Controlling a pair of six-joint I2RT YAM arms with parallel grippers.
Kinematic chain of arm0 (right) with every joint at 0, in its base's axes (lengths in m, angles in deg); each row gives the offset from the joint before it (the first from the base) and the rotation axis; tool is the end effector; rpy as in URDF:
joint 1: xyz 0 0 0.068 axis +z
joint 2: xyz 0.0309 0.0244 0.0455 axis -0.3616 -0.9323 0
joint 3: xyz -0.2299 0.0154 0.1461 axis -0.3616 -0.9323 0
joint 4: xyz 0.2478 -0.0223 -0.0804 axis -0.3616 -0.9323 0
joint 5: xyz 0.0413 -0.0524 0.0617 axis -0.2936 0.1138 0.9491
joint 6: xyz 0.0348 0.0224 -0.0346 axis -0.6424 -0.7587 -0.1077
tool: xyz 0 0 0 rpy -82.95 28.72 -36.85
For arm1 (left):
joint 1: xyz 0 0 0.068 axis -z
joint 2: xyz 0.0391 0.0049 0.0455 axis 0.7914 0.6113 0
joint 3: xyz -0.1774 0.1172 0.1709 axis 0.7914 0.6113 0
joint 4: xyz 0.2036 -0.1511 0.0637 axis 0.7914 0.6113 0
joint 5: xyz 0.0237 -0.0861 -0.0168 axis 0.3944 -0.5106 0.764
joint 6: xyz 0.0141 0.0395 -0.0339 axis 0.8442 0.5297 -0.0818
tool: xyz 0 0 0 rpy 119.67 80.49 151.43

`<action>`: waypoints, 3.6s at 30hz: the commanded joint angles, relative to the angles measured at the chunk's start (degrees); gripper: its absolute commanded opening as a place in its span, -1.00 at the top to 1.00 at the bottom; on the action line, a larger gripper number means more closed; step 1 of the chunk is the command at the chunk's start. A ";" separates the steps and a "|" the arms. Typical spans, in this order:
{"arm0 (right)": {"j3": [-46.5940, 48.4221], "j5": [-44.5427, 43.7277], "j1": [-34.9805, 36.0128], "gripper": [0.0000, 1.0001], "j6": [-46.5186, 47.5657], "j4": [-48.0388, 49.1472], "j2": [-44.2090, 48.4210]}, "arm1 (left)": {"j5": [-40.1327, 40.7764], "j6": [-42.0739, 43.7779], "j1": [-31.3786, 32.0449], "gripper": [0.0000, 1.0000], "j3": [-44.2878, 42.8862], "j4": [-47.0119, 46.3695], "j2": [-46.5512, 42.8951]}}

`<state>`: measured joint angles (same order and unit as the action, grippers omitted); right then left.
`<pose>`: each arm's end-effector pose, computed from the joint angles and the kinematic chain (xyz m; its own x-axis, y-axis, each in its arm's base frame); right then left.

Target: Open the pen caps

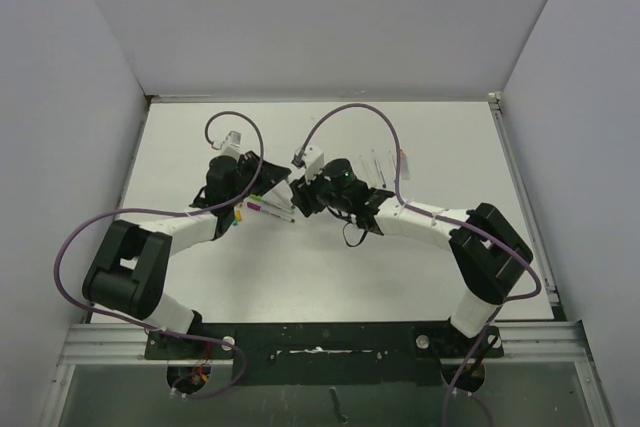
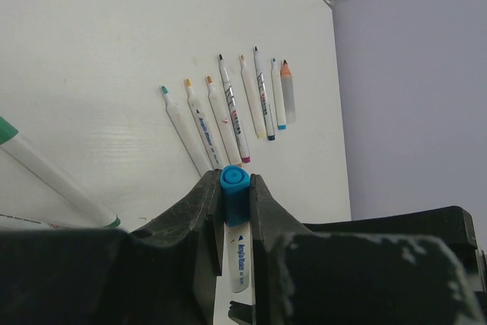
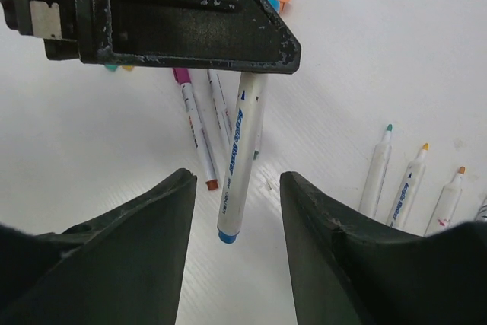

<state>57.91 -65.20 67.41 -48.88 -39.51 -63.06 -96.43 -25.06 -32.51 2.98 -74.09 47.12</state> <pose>0.2605 0.2761 0.2257 -0.3741 -0.2621 -0.8896 -0.7410 0.6613 0.1167 0.2963 -0.1157 0.2006 -0.5982 -0.6479 -0.4716 0.0788 0.5380 -0.8392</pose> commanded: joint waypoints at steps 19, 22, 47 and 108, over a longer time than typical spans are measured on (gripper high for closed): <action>5.74 0.37 0.21 1.00 -0.65 2.65 -3.21 | 2.33 1.37 3.48 1.00 0.98 -0.50 -5.16; 4.49 0.30 0.28 1.00 -0.96 2.64 -2.19 | 4.25 2.51 3.20 1.00 0.49 1.26 -5.63; 8.01 -4.99 -4.02 1.00 0.12 -6.06 -7.71 | -0.93 5.31 -13.17 1.00 -2.89 5.34 0.19; 26.92 -3.14 -1.33 0.06 4.55 -7.85 -23.65 | -2.00 11.86 -25.05 0.51 16.34 9.31 -7.37</action>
<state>81.62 -69.25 65.21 -45.21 -49.08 -85.92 -96.91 -14.22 -56.57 19.13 -61.20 39.45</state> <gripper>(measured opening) 0.468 0.232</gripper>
